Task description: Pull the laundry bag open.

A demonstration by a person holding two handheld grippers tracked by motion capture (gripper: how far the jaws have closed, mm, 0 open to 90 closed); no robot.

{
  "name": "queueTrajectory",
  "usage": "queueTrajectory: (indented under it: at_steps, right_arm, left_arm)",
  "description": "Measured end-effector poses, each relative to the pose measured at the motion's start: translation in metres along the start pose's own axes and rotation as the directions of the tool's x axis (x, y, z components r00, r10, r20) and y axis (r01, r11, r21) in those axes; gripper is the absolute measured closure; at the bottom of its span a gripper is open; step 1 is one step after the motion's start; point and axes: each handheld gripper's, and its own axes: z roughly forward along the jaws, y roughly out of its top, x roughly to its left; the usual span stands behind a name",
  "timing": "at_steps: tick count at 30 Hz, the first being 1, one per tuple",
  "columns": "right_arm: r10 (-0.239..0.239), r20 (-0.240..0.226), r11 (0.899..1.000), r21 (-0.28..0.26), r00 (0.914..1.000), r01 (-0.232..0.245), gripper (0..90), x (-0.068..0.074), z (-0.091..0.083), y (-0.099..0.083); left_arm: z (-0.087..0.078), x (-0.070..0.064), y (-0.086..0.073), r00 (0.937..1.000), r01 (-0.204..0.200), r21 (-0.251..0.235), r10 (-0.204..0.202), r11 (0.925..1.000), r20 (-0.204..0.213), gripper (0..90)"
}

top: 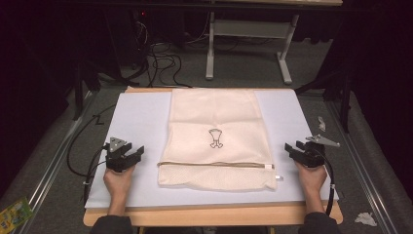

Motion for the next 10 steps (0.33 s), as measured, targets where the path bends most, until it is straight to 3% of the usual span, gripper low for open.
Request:
queueTrajectory:
  at_steps: [5,10]
  right_arm:
    - [-0.013,0.022,1.000,0.012,0.9997,0.013,42.8,0.0035,0.0008,0.0000]
    - [-0.009,0.008,1.000,0.012,0.9999,0.009,40.3,0.0011,0.0014,0.0000]
  left_arm:
    - [0.0019,0.0000,0.0004,1.0000,0.002,0.018,-0.002,0.9998,-0.004,42.0]
    - [0.0015,-0.0012,0.0003,0.9999,-0.010,0.016,0.010,0.9998,-0.004,41.4]
